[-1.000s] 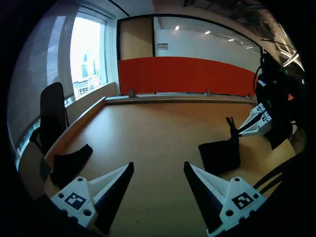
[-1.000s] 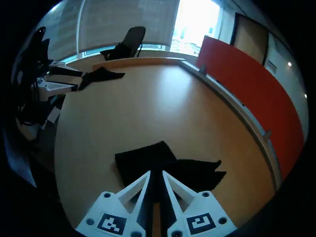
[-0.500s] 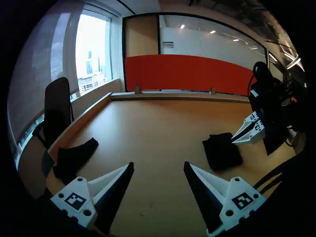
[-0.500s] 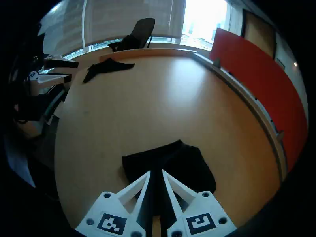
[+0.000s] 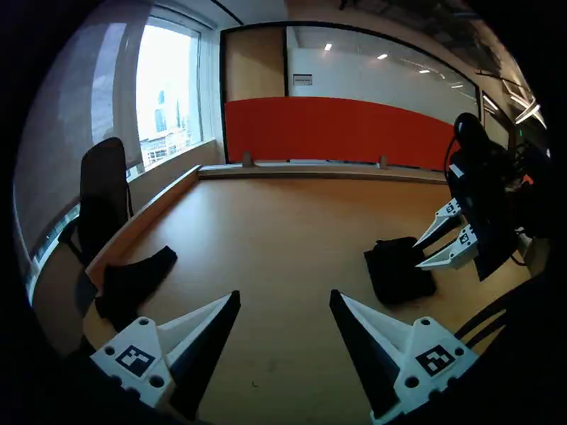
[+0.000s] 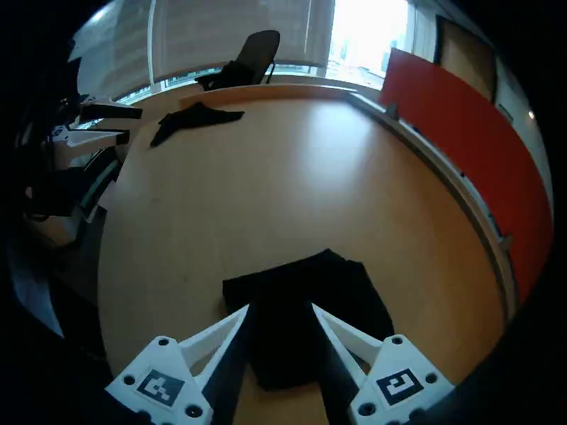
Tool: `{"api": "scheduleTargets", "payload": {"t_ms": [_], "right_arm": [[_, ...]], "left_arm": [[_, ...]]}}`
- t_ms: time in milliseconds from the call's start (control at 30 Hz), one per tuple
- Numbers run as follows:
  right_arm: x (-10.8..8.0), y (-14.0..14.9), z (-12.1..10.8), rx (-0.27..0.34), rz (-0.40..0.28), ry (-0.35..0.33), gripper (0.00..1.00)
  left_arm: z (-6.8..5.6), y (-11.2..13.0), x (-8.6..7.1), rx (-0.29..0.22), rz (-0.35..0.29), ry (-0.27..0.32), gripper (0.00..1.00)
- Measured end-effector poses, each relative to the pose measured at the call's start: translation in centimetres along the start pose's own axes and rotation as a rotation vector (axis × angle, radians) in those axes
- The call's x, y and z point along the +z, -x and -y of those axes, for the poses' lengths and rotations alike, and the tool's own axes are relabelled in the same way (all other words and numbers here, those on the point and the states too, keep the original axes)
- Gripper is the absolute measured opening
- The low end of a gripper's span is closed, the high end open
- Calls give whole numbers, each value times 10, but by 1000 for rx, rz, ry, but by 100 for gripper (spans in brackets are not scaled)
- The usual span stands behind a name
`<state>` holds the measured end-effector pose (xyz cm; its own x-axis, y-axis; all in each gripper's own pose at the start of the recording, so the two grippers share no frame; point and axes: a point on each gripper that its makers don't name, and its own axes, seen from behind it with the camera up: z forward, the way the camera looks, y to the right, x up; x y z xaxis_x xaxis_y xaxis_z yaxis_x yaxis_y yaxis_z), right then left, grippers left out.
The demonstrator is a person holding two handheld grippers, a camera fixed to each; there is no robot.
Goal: Fold towel
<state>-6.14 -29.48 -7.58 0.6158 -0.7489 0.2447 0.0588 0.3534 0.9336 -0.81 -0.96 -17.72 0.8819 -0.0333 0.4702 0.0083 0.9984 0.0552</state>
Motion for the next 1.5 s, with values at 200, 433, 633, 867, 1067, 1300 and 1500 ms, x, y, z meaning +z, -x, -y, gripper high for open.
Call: {"api": "scheduleTargets", "payload": {"t_ms": [200,433,633,867,1067,1300,1500], "right_arm": [[-2,4,-1,11,4,7,76],[-4,12,-1,39,5,22,77],[-6,25,-3,56,17,40,77],[-8,44,-3,89,35,60,77],[-8,63,0,116,57,65,77],[-9,83,3,133,85,76,77],[-9,95,6,148,101,80,76]], "left_arm": [[1,0,1,1,1,-2,94],[0,-3,2,-1,-3,0,94],[-1,-5,3,2,-4,4,94],[-1,-7,6,1,-5,6,94],[-3,-7,6,2,-4,8,94],[-5,-6,7,2,-1,11,94],[-7,-5,7,3,2,13,94]]}}
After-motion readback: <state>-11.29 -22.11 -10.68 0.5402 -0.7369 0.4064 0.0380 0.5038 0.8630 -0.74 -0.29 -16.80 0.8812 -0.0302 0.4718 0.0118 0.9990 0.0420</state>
